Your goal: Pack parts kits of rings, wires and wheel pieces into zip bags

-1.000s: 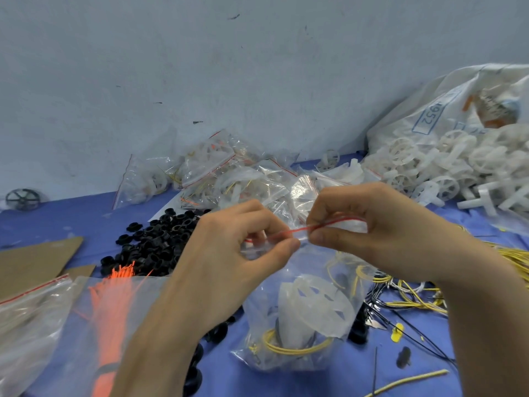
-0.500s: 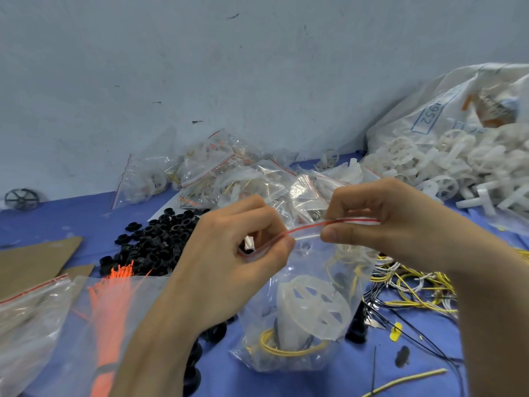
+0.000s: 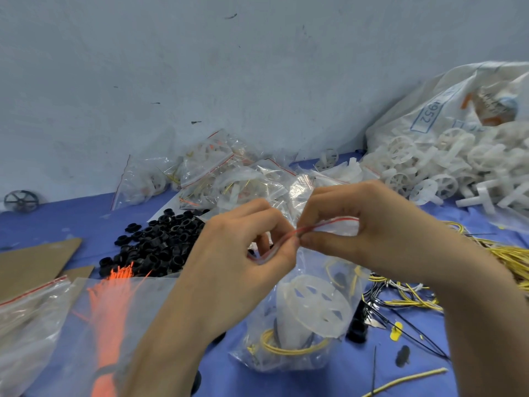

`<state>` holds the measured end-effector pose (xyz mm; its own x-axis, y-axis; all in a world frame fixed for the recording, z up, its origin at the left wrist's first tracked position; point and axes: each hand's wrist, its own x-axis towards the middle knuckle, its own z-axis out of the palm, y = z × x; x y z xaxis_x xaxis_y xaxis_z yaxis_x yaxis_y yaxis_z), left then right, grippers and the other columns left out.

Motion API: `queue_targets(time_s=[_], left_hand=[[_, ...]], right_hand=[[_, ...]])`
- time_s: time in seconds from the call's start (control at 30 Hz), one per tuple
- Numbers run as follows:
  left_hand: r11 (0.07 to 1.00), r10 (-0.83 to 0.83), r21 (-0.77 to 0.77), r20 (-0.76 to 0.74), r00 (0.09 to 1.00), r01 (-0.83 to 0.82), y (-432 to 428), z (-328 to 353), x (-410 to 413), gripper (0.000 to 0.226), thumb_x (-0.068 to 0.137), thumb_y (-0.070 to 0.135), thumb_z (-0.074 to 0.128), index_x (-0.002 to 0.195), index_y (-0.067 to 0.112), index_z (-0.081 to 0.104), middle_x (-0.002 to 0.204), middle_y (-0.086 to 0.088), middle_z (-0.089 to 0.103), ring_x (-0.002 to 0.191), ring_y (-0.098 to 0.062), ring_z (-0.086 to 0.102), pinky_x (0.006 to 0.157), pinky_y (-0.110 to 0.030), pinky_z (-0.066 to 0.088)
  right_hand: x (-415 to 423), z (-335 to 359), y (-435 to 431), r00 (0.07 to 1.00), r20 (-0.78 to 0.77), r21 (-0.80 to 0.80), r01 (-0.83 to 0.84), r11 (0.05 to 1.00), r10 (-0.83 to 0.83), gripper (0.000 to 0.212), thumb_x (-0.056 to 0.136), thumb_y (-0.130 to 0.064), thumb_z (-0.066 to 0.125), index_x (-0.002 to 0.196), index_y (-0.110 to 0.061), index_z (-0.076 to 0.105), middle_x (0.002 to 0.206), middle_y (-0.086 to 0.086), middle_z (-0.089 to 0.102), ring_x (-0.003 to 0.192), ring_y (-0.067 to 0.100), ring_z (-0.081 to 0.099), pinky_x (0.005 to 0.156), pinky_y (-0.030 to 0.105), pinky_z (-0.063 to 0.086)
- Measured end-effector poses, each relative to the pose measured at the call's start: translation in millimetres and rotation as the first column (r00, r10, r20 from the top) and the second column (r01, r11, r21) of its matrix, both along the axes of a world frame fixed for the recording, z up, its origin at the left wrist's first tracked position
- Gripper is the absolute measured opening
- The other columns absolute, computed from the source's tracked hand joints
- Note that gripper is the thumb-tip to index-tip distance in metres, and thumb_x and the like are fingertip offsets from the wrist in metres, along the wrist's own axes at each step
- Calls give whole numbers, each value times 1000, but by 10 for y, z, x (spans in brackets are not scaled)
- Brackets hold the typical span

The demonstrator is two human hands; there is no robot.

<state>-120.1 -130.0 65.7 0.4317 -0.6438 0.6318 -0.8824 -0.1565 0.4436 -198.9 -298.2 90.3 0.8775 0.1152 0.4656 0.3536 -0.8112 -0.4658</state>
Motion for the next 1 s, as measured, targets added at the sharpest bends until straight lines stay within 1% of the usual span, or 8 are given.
queue_targets(time_s=[0.13,0.23,0.43,0.53,0.63,0.83,0.93,1.0], left_hand=[[1000,-12,-11,-3,1000,12,7,12,-11,13,77,16,63,64,15,60,66,8,49,61,-10,49,59,-9,32],[999,-37,-4,9,999,37,33,24,6,14,79,18,64,65,15,60,66,8,49,62,-9,49,60,-8,33],[997,-65,-39,-90,994,62,214,-9,217,30,81,43,58,60,22,52,65,8,45,59,-5,42,58,-10,31],[997,-70,-35,-142,987,65,298,-27,301,29,79,50,59,64,26,56,66,6,47,58,-7,43,57,-17,33],[997,-64,-48,-147,987,57,363,-36,355,28,80,50,60,61,31,54,63,11,45,55,-5,39,55,-14,30],[996,-55,-84,-184,981,41,423,-51,395,39,79,49,60,59,18,46,60,10,38,53,-3,32,53,-9,27],[996,-35,-90,-204,978,17,412,-72,408,42,78,51,60,59,16,47,58,2,38,52,-4,32,51,-11,27],[994,2,-108,-275,961,-33,413,-114,461,48,78,54,63,62,12,48,56,-6,37,52,-8,34,51,-16,28]], right_hand=[[1,2,16,999,28,-35,-32,999,32,8,81,-11,72,78,-19,72,75,-15,63,77,2,61,71,11,41],[7,-9,-14,998,6,33,-59,998,59,7,80,-13,73,76,-18,71,74,-13,65,75,1,62,71,8,41],[-17,-48,-252,999,-26,198,-24,980,29,16,75,-30,69,66,-17,65,65,-9,63,65,-2,57,69,8,42],[-36,-59,-349,999,-19,193,-22,981,26,20,71,-36,67,62,-18,62,61,-9,58,61,-2,51,64,7,39],[-37,-80,-431,1000,-11,222,-7,975,9,26,69,-39,68,59,-17,59,57,-8,52,57,0,46,61,8,38],[-4,-146,-556,998,12,265,63,962,-69,53,61,-48,72,51,-8,39,50,-5,28,49,6,25,46,16,22],[29,-204,-637,996,-88,321,50,946,-23,54,60,-56,80,59,-9,54,51,-5,42,47,5,37,47,12,30],[86,-284,-655,949,-291,377,2,926,117,45,57,-56,80,87,-24,70,78,-7,70,70,5,65,63,9,46]])
